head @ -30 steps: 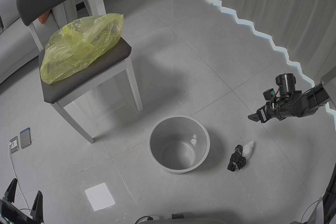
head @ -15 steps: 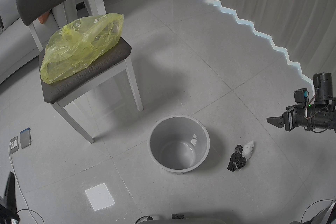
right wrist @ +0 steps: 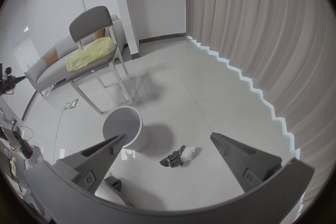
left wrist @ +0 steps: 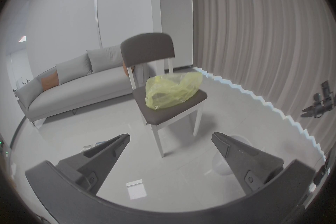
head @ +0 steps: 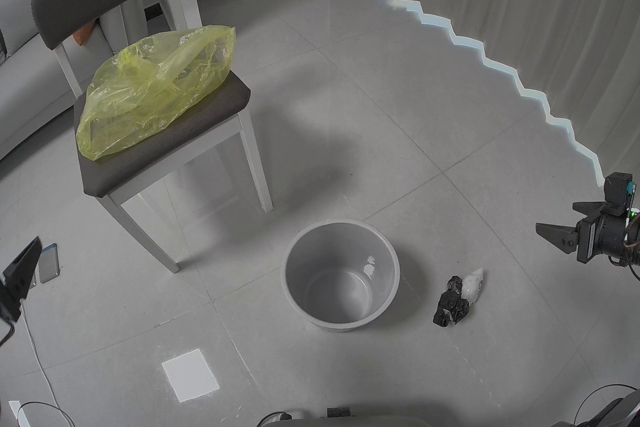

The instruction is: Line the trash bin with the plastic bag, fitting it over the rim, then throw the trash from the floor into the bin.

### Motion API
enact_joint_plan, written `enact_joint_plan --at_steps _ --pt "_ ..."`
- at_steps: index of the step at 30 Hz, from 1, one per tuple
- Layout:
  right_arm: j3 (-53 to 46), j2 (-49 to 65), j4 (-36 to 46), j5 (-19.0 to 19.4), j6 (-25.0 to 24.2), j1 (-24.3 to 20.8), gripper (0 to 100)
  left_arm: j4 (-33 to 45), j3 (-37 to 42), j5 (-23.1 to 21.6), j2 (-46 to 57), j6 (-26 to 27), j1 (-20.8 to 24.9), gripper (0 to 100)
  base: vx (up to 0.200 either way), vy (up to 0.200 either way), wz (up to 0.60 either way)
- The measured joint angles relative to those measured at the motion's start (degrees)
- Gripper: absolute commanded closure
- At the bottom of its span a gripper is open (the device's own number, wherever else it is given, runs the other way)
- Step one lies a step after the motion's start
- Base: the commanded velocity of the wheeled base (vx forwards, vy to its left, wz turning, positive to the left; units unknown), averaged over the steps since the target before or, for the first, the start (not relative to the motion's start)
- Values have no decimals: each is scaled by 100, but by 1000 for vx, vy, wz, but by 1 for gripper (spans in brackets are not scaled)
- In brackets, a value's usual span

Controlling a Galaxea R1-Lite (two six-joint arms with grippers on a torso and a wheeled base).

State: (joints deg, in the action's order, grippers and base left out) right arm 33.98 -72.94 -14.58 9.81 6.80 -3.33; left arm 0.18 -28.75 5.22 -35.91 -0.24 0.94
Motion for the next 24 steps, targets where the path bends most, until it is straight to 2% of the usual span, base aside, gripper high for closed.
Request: enact_joint_plan --at_steps 10,15,24 --pt "-148 502 -50 23 -500 -168 0 -863 -959 154 -2803 152 -523 0 0 0 0" --pt "-179 761 -68 41 -742 -336 0 -1168 -1812 202 -4176 201 -870 0 0 0 0" --pt "-195 1073 -83 55 -937 -501 0 -1410 -3195 158 -5711 247 -1413 0 0 0 0"
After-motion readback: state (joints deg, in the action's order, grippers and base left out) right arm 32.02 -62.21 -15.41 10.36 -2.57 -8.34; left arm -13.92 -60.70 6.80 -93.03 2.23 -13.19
